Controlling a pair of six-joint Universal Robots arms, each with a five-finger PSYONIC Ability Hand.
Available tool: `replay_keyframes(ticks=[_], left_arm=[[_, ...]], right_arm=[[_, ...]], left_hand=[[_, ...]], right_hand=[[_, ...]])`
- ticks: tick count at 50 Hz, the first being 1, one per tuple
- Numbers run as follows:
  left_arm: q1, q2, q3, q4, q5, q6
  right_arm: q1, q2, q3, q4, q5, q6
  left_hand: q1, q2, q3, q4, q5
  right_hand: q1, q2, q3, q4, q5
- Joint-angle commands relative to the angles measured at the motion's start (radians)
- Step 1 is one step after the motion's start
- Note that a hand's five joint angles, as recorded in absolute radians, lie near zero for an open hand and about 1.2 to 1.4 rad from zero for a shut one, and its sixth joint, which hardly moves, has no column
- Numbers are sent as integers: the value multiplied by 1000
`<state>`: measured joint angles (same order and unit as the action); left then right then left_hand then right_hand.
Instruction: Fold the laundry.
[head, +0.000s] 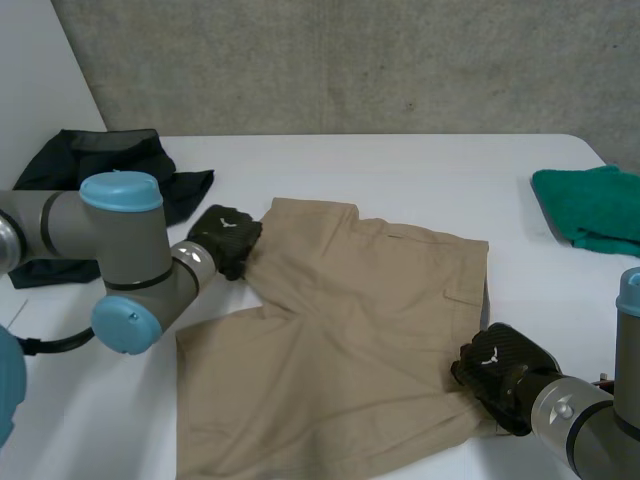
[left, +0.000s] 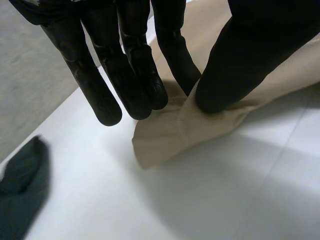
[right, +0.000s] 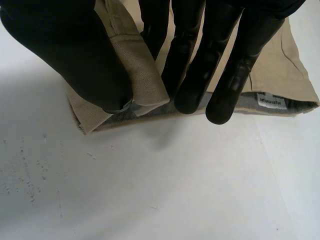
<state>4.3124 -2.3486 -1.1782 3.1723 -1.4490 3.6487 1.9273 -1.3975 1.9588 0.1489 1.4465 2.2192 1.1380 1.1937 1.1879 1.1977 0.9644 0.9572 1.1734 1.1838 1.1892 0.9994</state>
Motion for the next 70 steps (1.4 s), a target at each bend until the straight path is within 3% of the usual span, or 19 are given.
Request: replay_keyframes(ticks=[1, 9, 11, 12, 14, 20, 27, 33, 43, 70], left_arm=[[-10, 67, -93, 17, -119, 2], [-17, 101, -162, 14, -149, 1], [-23, 101, -163, 14, -157, -1], [-33, 106, -163, 12, -168, -1], [-42, 114, -163, 12, -180, -1], [-42, 234, -193, 3, -246, -30], [-53, 445, -343, -3, -243, -148], [-117, 595, -494, -145, -238, -263], [-166, 631, -642, -360, -197, -331], [-249, 700, -742, -446, -202, -387]], right_arm=[[4, 0, 0, -5, 0, 0], [4, -2, -1, -17, 0, 10], [2, -2, -5, -28, 0, 25], [4, -2, -6, -29, 0, 31], [4, -2, -9, -32, 0, 45], [-7, -2, -31, -52, -6, 128], [-10, -2, -60, -69, -8, 217], [-11, 0, -67, -100, -1, 246], [-13, 21, -64, -140, 26, 247], [-13, 38, -48, -190, 64, 247]], left_hand=[[258, 203, 208, 199, 257], [224, 168, 174, 164, 223], [-7, -63, -57, -67, -8], [-401, -457, -451, -461, -402], [-648, -703, -698, -707, -649], [-681, -736, -731, -740, -682], [-687, -742, -737, -746, -688], [-681, -736, -731, -740, -682], [-675, -731, -725, -735, -676], [-651, -707, -701, -711, -652]], right_hand=[[439, 223, 213, 207, 222], [439, 223, 213, 207, 222], [439, 223, 213, 207, 222], [439, 223, 213, 207, 222], [439, 223, 213, 207, 222], [439, 223, 213, 207, 222], [439, 223, 213, 207, 222], [439, 223, 213, 207, 222], [439, 223, 213, 207, 222], [439, 223, 213, 207, 222]])
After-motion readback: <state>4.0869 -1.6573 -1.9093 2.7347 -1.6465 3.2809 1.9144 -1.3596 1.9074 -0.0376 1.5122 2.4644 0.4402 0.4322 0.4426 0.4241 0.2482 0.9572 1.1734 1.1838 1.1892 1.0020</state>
